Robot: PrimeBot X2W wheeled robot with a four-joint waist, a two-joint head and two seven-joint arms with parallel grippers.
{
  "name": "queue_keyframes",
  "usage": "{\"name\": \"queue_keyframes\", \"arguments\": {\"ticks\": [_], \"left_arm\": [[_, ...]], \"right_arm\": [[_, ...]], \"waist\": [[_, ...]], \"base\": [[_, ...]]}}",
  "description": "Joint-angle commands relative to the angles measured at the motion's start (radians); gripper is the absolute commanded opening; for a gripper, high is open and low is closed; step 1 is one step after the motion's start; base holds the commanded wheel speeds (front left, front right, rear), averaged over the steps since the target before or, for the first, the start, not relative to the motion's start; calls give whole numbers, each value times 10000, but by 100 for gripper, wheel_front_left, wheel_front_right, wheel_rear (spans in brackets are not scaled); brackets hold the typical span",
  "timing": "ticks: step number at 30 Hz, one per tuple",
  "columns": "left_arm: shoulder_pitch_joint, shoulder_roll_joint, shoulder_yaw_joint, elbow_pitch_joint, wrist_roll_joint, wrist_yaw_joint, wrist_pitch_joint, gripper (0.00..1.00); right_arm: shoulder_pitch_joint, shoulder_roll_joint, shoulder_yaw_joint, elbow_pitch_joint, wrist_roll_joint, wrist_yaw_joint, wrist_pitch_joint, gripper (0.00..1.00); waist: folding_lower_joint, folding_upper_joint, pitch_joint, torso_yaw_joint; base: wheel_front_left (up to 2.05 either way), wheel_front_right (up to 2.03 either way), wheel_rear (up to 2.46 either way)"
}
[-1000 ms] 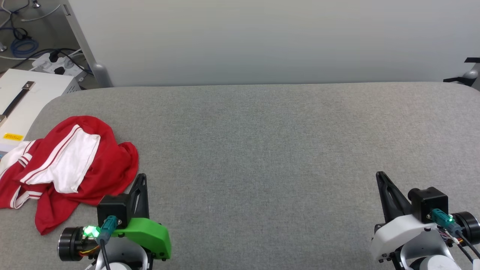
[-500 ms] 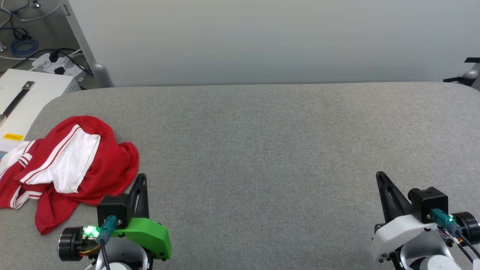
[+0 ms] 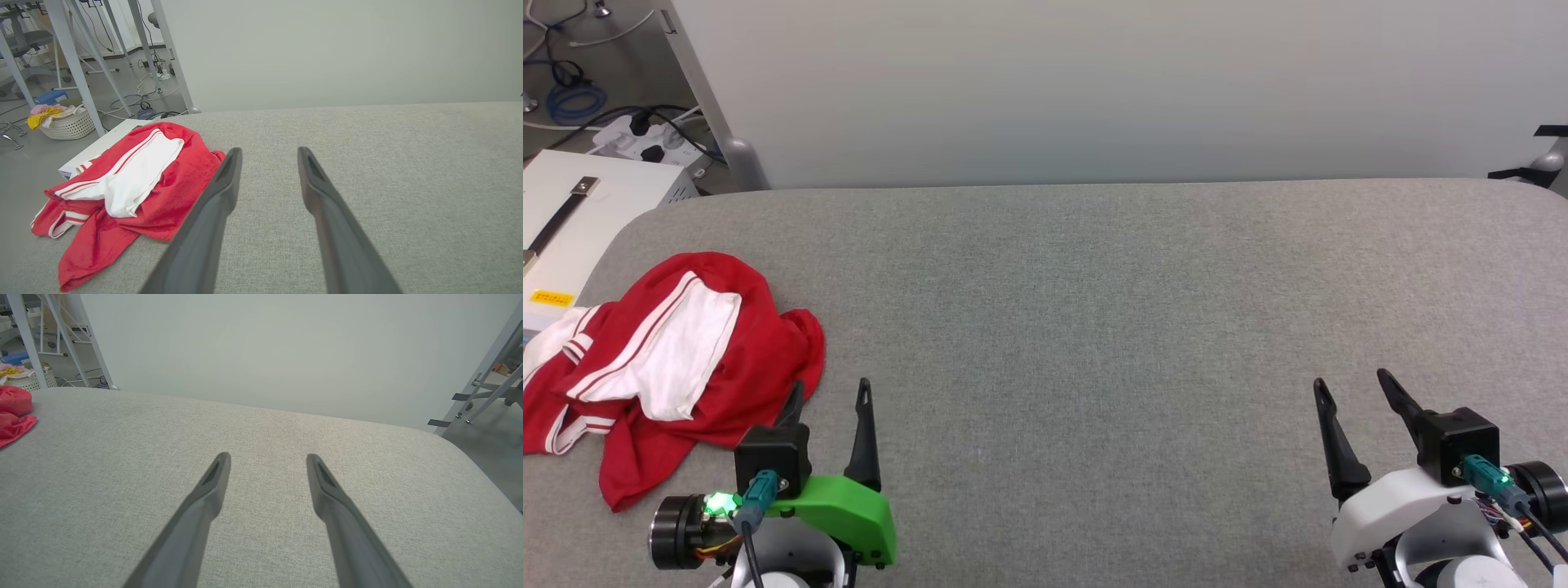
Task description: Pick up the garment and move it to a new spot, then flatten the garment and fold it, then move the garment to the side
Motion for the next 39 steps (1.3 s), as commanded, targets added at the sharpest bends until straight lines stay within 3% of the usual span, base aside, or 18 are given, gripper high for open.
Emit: {"name": "queue_keyframes", "arguments": {"ticks": [1,39], "left_arm": [[-9,-1,-15,-5,-8,33,-37,100],[-14,-13,-336,-143,-229,541,-827,100]], "right_arm": [[-5,0,-27,-11,35,0,-37,100],[211,4,-111,-657,980,-2,-816,100]], "waist": [[0,0,2,0],[0,0,-55,48]], "base": [[0,0,0],[0,0,0]]}}
